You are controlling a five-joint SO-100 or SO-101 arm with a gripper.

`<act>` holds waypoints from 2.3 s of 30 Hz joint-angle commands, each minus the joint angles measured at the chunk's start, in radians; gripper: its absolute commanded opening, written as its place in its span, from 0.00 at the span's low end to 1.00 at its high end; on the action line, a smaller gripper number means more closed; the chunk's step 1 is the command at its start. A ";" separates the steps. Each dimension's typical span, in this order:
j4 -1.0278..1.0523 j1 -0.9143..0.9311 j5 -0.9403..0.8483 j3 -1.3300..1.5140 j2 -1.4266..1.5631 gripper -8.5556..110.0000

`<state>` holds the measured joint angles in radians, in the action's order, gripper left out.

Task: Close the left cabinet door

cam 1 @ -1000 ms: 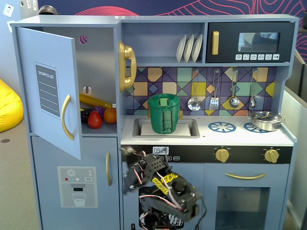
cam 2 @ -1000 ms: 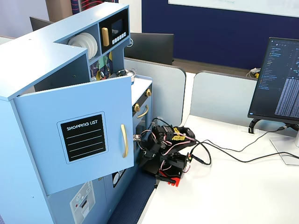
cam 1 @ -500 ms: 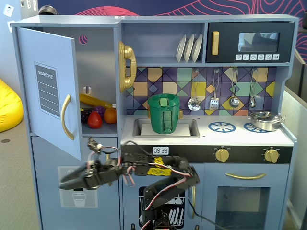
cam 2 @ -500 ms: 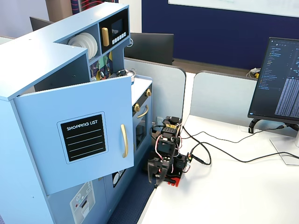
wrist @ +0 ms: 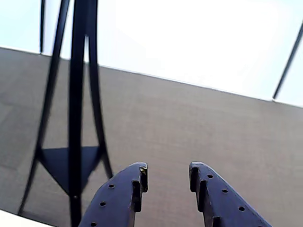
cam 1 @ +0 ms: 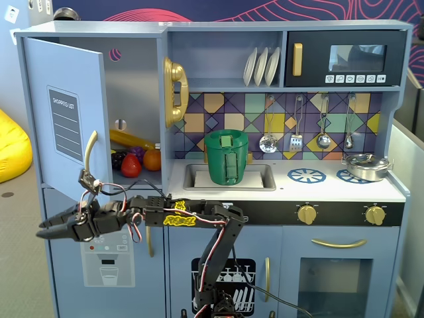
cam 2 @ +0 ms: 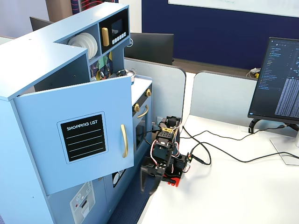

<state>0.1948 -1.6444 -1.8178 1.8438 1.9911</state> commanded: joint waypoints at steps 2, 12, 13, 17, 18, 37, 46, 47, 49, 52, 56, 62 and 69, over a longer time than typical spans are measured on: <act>0.037 0.110 -0.012 -0.086 0.034 0.07; 0.057 0.184 -0.038 0.058 0.163 0.07; 0.057 0.198 -0.037 0.072 0.173 0.07; 0.069 0.282 -0.028 0.132 0.227 0.07; 0.069 0.310 -0.025 0.149 0.242 0.07; 0.052 0.887 -0.008 0.287 0.344 0.07; 0.035 0.951 -0.014 0.310 0.354 0.07; 0.029 0.956 -0.015 0.313 0.354 0.07; 0.028 0.968 -0.015 0.316 0.357 0.07; 0.034 0.980 -0.008 0.324 0.368 0.07; 0.114 0.965 0.018 0.354 0.433 0.07; 0.433 0.953 0.095 0.420 0.594 0.07; 0.594 1.209 0.066 0.647 0.724 0.07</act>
<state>0.7102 -0.5630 -1.7457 2.4283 2.6308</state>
